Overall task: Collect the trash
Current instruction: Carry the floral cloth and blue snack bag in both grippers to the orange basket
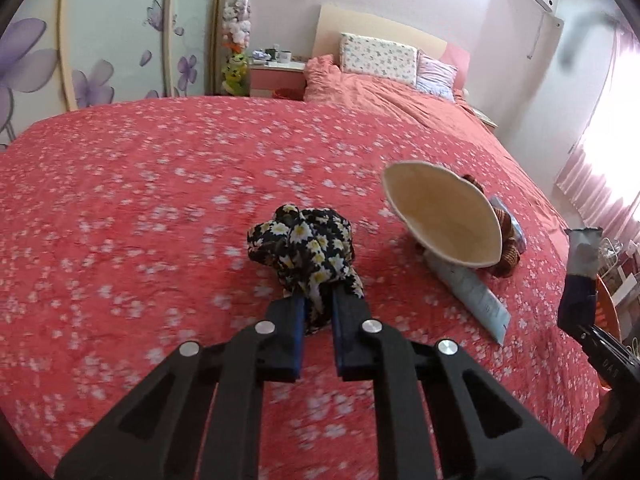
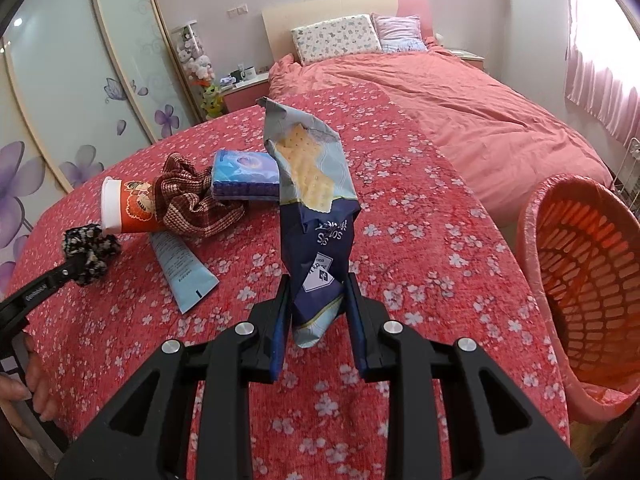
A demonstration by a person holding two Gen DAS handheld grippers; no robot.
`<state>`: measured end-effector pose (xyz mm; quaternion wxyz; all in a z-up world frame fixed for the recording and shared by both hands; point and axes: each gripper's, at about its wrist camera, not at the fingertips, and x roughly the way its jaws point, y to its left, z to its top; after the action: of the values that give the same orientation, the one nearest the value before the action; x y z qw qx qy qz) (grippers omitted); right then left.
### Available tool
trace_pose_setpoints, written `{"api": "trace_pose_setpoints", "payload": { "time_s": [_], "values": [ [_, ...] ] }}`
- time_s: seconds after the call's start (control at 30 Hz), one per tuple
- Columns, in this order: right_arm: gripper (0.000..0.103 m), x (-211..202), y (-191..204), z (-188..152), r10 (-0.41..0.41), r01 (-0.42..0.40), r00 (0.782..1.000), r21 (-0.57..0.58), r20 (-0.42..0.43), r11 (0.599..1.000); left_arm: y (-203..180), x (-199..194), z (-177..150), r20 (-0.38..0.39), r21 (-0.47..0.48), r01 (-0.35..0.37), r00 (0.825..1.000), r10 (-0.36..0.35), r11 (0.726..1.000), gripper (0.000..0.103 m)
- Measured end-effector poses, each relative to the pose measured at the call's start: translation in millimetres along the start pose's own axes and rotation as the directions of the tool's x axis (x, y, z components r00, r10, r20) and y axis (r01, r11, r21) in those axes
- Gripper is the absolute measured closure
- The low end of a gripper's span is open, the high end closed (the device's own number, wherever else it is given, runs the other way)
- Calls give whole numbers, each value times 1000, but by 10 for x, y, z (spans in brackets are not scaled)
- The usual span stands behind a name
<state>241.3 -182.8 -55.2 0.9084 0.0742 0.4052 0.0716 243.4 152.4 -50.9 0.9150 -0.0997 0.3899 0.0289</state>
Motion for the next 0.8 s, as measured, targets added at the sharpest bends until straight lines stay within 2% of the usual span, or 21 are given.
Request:
{"api": "trace_pose_setpoints", "payload": {
  "time_s": [0.33,0.8],
  "values": [
    [76,-233,-66,-35,-11,11,999,10,39,1000,-139,-444,58,66,34,13,998,-15,999,91],
    [76,-645,-302,-70,-61,57,990,32,130,998,-813,-847,61,111,141,96,987,-112,985,91]
  ]
}}
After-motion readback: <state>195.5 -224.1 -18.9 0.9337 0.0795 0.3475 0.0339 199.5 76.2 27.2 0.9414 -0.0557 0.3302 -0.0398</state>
